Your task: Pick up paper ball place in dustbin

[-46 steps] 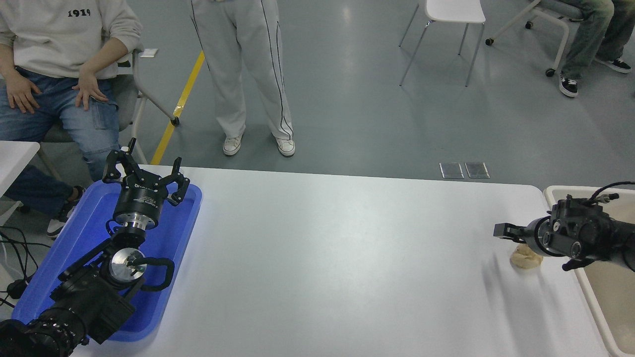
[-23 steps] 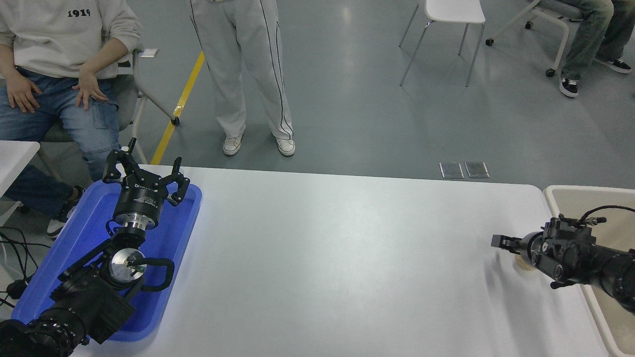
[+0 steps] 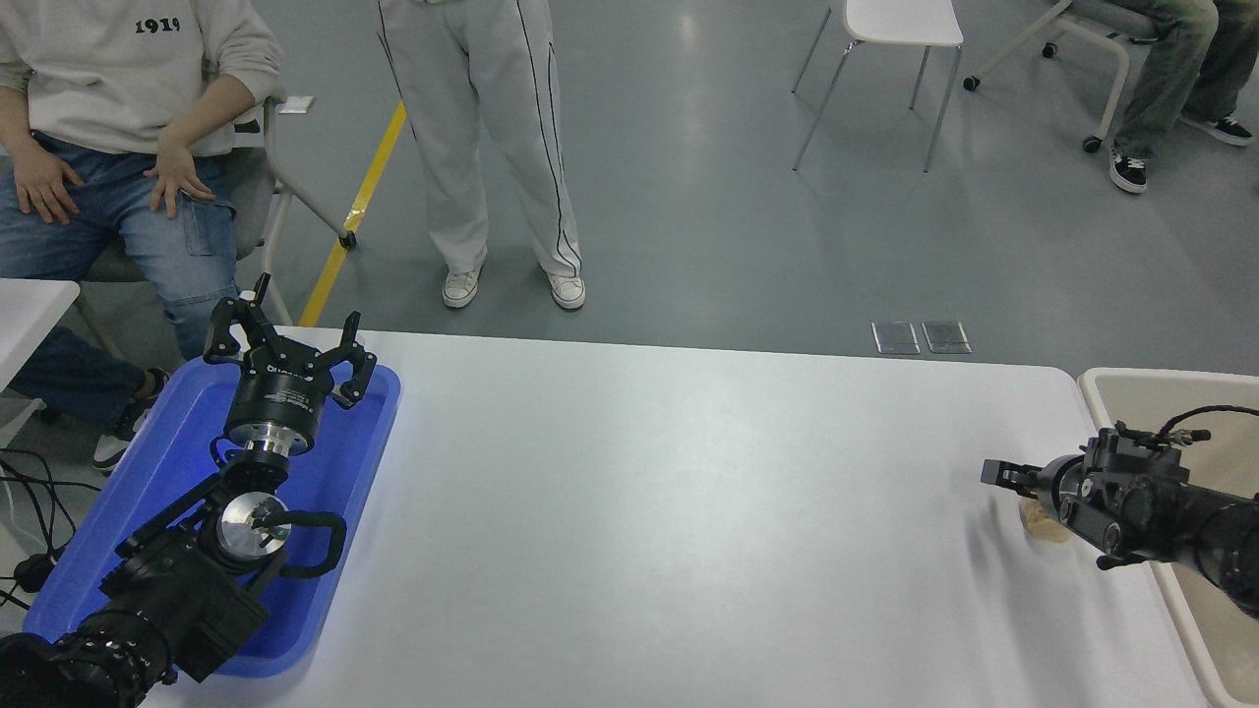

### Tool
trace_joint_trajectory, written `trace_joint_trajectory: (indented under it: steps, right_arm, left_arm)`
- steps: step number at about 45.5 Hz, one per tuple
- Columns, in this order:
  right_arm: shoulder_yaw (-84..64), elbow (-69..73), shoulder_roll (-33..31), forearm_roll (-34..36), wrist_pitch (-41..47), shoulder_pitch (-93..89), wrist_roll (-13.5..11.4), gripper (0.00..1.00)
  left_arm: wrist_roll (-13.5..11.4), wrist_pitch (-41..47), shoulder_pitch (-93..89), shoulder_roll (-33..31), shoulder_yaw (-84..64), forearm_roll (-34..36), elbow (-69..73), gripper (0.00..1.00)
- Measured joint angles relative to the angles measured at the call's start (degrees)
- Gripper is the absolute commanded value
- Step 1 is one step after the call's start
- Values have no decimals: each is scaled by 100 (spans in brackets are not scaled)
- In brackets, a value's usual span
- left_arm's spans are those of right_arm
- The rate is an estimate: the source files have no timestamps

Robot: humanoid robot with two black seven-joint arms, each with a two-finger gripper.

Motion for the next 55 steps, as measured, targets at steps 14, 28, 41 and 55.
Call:
trace_joint_trajectory:
  steps: [14, 28, 41, 55]
  right_arm:
    - [-20, -14, -11, -35, -3, -63, -1, 93]
    - [-20, 113, 11, 10, 29, -159, -11, 20]
    - [64, 595, -146, 285, 22, -58, -178, 0]
    - [113, 992, -451, 818, -7, 150, -256, 0]
  left_arm:
    - [0, 0, 0, 2, 0, 0, 0, 100]
    - [0, 0, 0, 1, 0, 0, 0, 100]
    - [0, 0, 0, -2, 0, 0, 0, 100]
    - [0, 0, 0, -2, 0, 0, 0, 100]
